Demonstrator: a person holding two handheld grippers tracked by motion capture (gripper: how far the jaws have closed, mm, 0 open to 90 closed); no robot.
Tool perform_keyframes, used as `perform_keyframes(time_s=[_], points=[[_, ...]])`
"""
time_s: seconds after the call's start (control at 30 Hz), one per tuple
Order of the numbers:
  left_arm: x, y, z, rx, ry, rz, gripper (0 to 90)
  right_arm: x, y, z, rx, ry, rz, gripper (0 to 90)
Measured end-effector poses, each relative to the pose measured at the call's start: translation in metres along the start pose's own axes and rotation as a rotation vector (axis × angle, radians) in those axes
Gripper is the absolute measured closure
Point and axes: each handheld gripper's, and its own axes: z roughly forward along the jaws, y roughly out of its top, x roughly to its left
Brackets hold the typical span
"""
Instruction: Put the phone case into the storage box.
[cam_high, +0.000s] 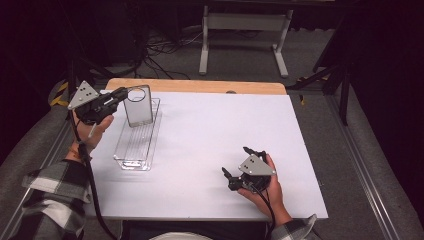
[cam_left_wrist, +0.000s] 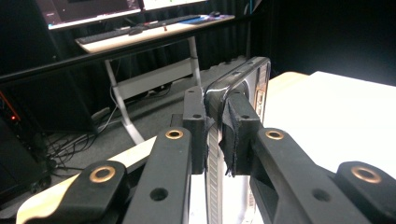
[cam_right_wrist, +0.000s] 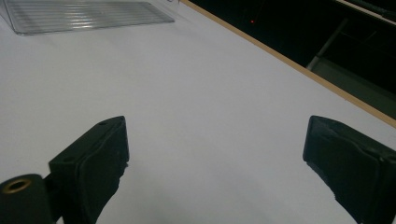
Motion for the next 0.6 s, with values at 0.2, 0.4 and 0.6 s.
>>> perform_keyframes(time_s=[0.2, 0.4, 0.6], points=[[0.016, -0.012, 0.02, 0.021, -0.008, -0.015, 81.1, 0.002, -0.001, 0.002, 0.01, 0.006, -0.013, 7.1], [0.025, -0.02, 0.038, 0.036, 0.012, -0.026, 81.1, 0.004, -0.001, 0.005, 0.025, 0.0, -0.035, 7.0], [0.029, -0.026, 0.053, 0.053, 0.029, -0.031, 81.1, 0.004, -0.002, 0.006, 0.034, 0.004, -0.043, 7.1]])
